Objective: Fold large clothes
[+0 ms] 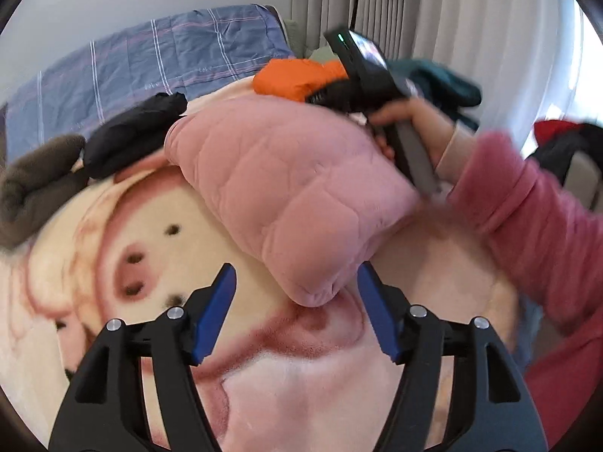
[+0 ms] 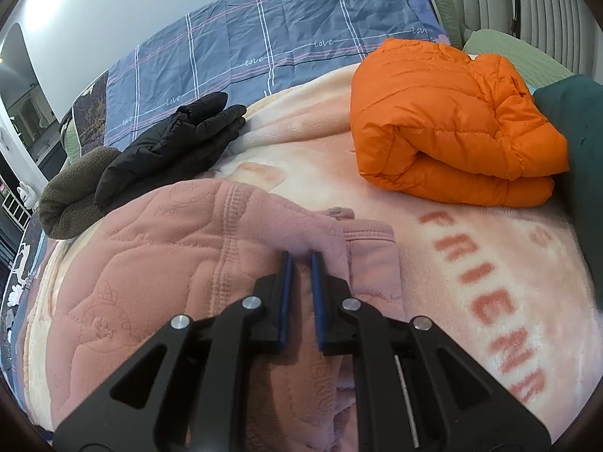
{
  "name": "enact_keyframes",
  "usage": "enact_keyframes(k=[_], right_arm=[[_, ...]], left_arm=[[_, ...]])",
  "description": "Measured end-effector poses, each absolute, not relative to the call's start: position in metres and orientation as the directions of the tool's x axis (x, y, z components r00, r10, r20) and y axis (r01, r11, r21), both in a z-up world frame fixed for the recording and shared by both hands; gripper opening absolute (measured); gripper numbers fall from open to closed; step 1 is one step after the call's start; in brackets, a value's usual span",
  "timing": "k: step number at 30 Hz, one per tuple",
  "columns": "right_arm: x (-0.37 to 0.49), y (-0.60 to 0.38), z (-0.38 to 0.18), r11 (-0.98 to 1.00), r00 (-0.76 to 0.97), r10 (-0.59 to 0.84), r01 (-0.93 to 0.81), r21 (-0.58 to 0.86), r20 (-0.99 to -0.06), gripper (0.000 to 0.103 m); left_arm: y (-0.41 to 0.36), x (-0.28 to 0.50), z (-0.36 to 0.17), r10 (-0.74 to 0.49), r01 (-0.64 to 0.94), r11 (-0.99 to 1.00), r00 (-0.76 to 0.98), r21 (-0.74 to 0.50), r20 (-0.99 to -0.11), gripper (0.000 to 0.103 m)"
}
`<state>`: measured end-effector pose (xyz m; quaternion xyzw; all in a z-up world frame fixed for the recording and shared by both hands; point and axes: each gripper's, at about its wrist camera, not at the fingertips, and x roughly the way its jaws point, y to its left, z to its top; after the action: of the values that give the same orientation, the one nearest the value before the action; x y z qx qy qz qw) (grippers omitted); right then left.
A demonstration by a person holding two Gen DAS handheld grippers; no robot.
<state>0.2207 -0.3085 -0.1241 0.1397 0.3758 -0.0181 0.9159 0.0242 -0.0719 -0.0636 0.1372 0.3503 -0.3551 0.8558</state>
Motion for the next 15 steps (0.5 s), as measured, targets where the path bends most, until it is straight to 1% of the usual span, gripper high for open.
enact_keyframes(k=[3,6,9,11,12,15], right_arm=[[0.219,-0.309,-0.123,0.96,0.721,0.068,0.14,0.241,-0.69,0.009],[0.217,-0.309,-0.124,0.96,0.725,0.065,0.142,0.241,-0.686,0.009],[0.217,-0.314,-0.127,0.95,0.727,0.077,0.154,0.272,-0.682,0.009],[0.218,-0.315,-0.128,0.945,0.728,0.091,0.153,0.291,-0.68,0.009],[0.218,-0.314,-0.128,0.947,0.728,0.088,0.15,0.283,-0.679,0.009],[0.218,-0.305,-0.126,0.961,0.732,0.048,0.15,0.231,-0.68,0.009]], left_arm=[[-0.096,0.034,-0.081,-0.47,0.688,0.726,0.484,-0.011,-0.737,0.067],[-0.114,0.055,-0.098,-0.37,0.61,0.792,0.518,0.03,-0.771,0.067],[-0.1,0.072,-0.095,-0.362,0.558,0.83,0.54,0.001,-0.76,0.068],[-0.082,0.072,-0.1,-0.307,0.524,0.85,0.573,0.052,-0.76,0.069],[-0.076,0.071,-0.105,-0.302,0.53,0.846,0.572,0.062,-0.763,0.069],[-0.066,0.067,-0.114,-0.311,0.528,0.849,0.554,0.036,-0.772,0.069]])
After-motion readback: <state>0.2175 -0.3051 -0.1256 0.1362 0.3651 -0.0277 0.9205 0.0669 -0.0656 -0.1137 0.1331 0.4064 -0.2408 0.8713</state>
